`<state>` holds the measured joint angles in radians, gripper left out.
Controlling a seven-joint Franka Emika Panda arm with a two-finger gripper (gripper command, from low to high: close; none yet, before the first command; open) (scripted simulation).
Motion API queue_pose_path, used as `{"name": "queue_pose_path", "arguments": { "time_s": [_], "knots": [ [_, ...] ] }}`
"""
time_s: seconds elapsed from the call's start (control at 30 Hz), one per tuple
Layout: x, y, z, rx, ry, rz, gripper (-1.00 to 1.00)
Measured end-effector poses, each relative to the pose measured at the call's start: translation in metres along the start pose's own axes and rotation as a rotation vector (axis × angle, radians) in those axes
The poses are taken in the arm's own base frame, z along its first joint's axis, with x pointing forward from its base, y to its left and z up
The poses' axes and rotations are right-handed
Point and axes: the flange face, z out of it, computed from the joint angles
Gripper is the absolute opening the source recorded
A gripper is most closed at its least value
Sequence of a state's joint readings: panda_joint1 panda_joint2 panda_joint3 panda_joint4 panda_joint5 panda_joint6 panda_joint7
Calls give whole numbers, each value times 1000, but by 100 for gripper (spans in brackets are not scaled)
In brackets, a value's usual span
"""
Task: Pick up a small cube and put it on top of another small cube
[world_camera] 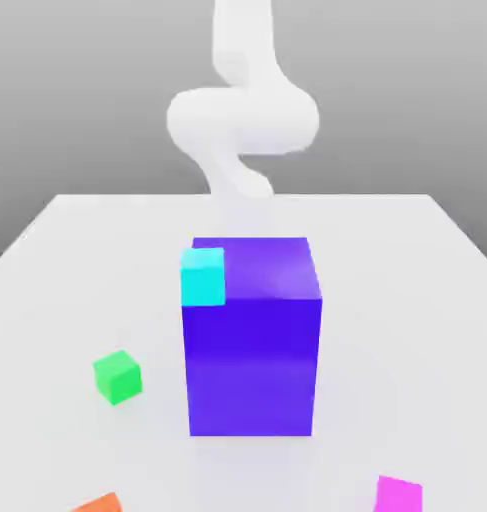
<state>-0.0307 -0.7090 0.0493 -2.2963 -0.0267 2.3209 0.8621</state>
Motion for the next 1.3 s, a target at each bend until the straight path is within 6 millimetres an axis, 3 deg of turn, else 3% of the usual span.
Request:
{"name": "queue_pose_path", "arguments": {
  "time_s": [0.27,0.6,0.83,1.03,1.17,1.2,1.3],
  "knots": [
    [-38,-22,143,-210,-70,44,0],
    [-121,-7,302,-402,-196,97,0],
    [-199,20,387,-501,-315,154,0],
    [-274,46,438,-566,-439,222,0],
    [-307,70,479,-574,-459,236,0],
    [-313,76,488,-575,-459,235,-100],
    [-313,76,488,-574,-459,236,-100]
  ]
}}
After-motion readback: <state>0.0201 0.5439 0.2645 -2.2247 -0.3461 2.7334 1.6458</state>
